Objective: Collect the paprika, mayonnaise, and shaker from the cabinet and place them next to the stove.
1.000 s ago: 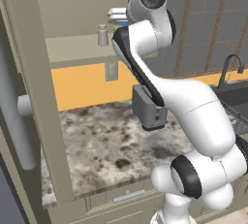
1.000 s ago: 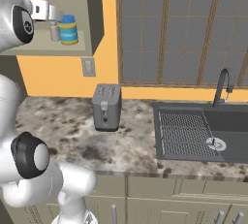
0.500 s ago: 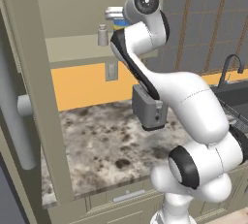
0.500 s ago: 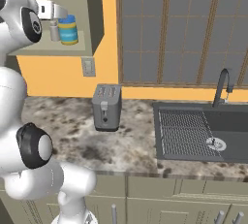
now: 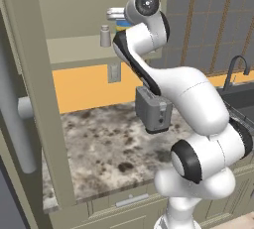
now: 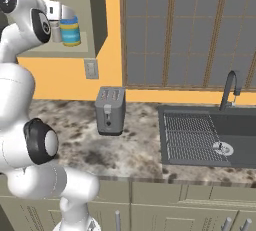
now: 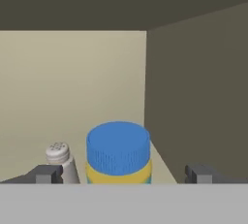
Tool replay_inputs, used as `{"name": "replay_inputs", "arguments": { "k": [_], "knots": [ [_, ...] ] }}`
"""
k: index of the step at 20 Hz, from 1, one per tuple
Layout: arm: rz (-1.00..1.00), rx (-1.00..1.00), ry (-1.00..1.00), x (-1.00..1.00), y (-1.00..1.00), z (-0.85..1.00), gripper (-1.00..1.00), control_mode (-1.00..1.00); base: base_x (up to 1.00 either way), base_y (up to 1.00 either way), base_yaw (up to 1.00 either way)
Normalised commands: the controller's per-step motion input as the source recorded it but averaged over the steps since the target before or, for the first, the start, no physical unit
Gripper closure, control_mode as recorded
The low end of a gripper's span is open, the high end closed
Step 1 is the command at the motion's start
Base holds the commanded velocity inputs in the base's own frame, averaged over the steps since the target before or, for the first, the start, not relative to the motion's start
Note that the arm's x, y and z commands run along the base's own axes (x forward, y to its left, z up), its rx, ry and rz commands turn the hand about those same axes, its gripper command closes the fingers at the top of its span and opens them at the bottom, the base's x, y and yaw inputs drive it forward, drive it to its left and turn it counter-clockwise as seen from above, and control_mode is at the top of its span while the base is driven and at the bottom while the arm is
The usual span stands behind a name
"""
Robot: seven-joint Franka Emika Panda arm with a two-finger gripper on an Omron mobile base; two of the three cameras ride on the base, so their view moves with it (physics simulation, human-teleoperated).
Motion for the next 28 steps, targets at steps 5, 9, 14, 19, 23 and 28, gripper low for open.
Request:
{"name": "replay_inputs", "arguments": {
  "k": [5, 9, 14, 19, 23, 28],
  "knots": [
    [0.0, 0.0, 0.0, 0.23, 0.0, -0.12, -1.0, -1.0, 0.0, 0.0, 0.0],
    [0.0, 0.0, 0.0, 0.17, 0.0, -0.06, -1.0, -1.0, 0.0, 0.0, 0.0],
    [0.0, 0.0, 0.0, 0.21, 0.0, -0.11, -1.0, -1.0, 0.0, 0.0, 0.0],
    [0.0, 0.0, 0.0, 0.18, 0.0, -0.21, -1.0, -1.0, 0.0, 0.0, 0.0],
    [0.0, 0.0, 0.0, 0.17, 0.0, -0.02, -1.0, -1.0, 0.0, 0.0, 0.0],
    [0.0, 0.0, 0.0, 0.16, 0.0, 0.0, -1.0, -1.0, 0.0, 0.0, 0.0]
  ]
}}
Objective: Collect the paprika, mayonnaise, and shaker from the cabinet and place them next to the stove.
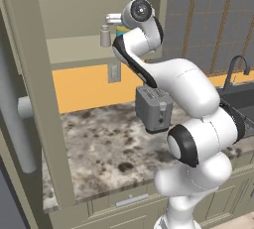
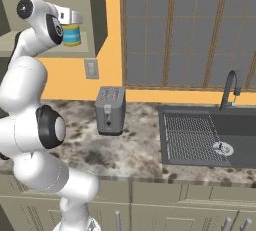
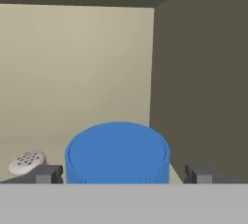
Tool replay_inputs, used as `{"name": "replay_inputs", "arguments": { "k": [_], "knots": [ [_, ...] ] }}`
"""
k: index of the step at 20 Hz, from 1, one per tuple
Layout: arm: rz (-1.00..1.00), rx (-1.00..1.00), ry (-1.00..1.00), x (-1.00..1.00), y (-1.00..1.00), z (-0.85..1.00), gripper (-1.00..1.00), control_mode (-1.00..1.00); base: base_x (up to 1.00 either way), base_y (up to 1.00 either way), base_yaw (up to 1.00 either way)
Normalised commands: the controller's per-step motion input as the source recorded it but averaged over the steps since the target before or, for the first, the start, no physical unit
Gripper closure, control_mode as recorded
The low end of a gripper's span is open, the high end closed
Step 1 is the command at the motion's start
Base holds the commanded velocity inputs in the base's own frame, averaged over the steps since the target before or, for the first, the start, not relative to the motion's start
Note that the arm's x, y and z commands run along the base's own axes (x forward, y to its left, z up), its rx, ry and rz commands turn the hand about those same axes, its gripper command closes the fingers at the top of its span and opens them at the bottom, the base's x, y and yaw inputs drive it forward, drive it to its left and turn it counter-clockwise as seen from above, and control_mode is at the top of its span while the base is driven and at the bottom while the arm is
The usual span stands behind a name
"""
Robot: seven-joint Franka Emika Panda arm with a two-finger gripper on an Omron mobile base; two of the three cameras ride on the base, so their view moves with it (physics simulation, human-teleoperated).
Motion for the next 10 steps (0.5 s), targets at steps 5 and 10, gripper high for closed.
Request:
{"name": "replay_inputs", "arguments": {
  "k": [5, 10],
  "knots": [
    [0.0, 0.0, 0.0, 0.15, 0.0, 0.0, -1.0, -1.0, 0.0, 0.0, 0.0],
    [0.0, 0.0, 0.0, 0.15, 0.01, -0.02, -1.0, -1.0, 0.0, 0.0, 0.0]
  ]
}}
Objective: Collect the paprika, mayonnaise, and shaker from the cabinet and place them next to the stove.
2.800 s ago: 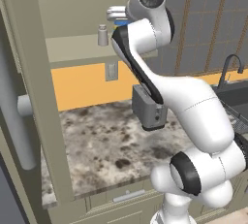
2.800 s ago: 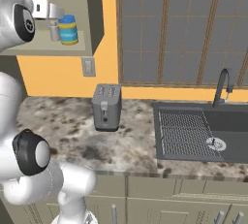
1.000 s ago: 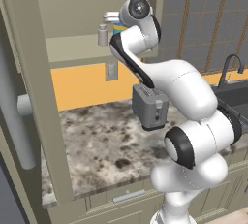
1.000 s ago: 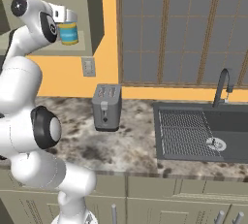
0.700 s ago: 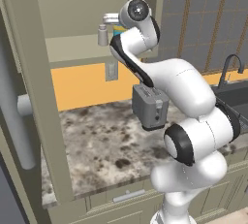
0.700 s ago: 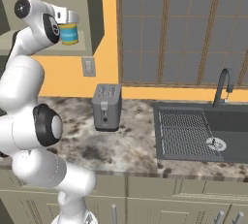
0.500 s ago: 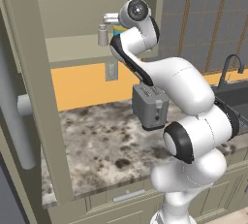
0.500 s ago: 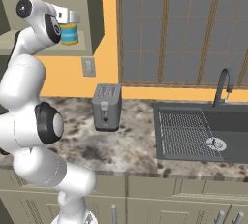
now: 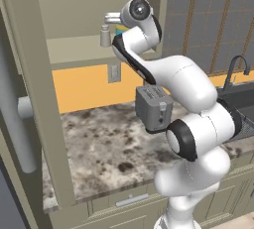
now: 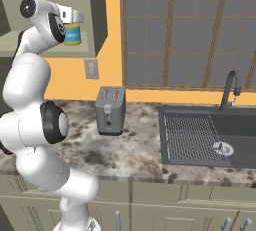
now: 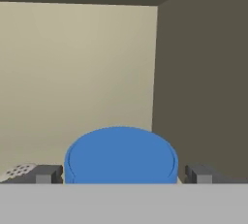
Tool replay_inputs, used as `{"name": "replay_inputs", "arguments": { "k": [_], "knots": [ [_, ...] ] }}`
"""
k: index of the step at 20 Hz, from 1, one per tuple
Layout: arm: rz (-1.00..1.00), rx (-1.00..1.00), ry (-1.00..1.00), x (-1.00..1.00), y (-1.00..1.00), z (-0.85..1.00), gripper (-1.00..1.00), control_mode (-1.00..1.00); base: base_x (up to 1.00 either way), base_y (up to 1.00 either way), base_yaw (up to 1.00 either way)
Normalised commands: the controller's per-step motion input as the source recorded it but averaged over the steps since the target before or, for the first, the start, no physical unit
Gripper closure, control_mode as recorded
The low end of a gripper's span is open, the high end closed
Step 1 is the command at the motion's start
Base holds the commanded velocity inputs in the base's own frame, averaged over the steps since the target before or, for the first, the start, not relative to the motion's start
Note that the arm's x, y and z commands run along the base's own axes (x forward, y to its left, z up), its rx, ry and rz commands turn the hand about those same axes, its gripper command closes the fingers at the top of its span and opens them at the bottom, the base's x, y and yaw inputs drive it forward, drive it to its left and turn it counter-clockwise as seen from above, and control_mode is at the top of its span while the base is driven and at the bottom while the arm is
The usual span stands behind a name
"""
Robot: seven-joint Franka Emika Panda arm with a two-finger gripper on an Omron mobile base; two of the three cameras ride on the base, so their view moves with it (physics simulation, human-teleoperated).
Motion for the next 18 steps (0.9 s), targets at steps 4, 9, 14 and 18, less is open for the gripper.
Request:
{"name": "replay_inputs", "arguments": {
  "k": [4, 9, 14, 18],
  "knots": [
    [0.0, 0.0, 0.0, 0.1, 0.03, -0.06, 1.0, -1.0, 0.0, 0.0, 0.0],
    [0.0, 0.0, 0.0, 0.02, 0.04, -0.06, 1.0, -1.0, 0.0, 0.0, 0.0],
    [0.0, -0.01, 0.0, 0.0, 0.0, 0.0, 1.0, -1.0, 0.0, 0.0, 0.0],
    [0.0, 0.0, 0.0, 0.0, 0.0, -0.06, 1.0, -1.0, 0.0, 0.0, 0.0]
  ]
}}
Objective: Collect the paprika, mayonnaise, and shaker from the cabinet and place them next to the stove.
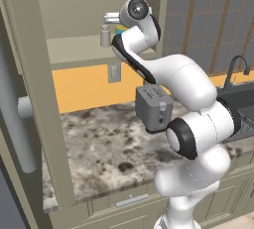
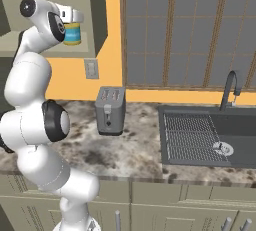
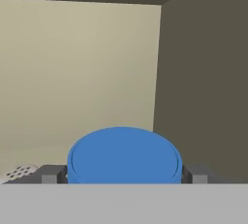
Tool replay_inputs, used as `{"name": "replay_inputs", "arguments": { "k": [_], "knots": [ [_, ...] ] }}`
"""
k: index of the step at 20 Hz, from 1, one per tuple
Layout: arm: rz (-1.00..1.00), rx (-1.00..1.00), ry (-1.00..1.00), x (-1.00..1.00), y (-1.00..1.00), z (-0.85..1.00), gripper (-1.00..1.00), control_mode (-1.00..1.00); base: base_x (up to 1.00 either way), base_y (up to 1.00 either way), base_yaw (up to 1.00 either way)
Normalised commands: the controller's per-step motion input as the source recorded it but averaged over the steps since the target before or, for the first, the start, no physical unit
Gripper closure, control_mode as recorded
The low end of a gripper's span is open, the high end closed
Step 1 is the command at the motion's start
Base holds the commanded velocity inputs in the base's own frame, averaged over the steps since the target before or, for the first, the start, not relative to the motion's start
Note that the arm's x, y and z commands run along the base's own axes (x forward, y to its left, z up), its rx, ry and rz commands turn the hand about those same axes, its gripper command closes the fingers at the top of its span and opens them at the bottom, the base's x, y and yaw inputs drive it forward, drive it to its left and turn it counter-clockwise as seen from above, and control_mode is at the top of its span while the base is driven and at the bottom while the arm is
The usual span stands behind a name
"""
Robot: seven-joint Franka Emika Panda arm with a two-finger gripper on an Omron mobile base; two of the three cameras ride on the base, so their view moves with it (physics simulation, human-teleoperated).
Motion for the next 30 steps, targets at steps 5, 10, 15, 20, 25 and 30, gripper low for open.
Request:
{"name": "replay_inputs", "arguments": {
  "k": [5, 10, 15, 20, 25, 30],
  "knots": [
    [0.0, 0.0, -0.04, -0.13, -0.02, -0.12, 1.0, -1.0, 0.0, 0.0, 0.0],
    [0.0, 0.02, -0.16, -0.91, -0.12, -0.05, 1.0, -1.0, 0.0, 0.0, 0.0],
    [0.0, 0.0, -0.07, -1.0, 0.0, 0.0, 1.0, -1.0, 0.0, 0.0, 0.0],
    [0.0, 0.0, -0.04, -1.0, 0.0, 0.0, 1.0, -1.0, 0.0, 0.0, 0.0],
    [0.0, 0.0, -0.02, -0.98, 0.0, -0.08, 1.0, -1.0, 0.0, 0.0, 0.0],
    [0.0, 0.0, 0.0, -0.71, 0.02, -0.35, 1.0, -1.0, 0.0, 0.0, 0.0]
  ]
}}
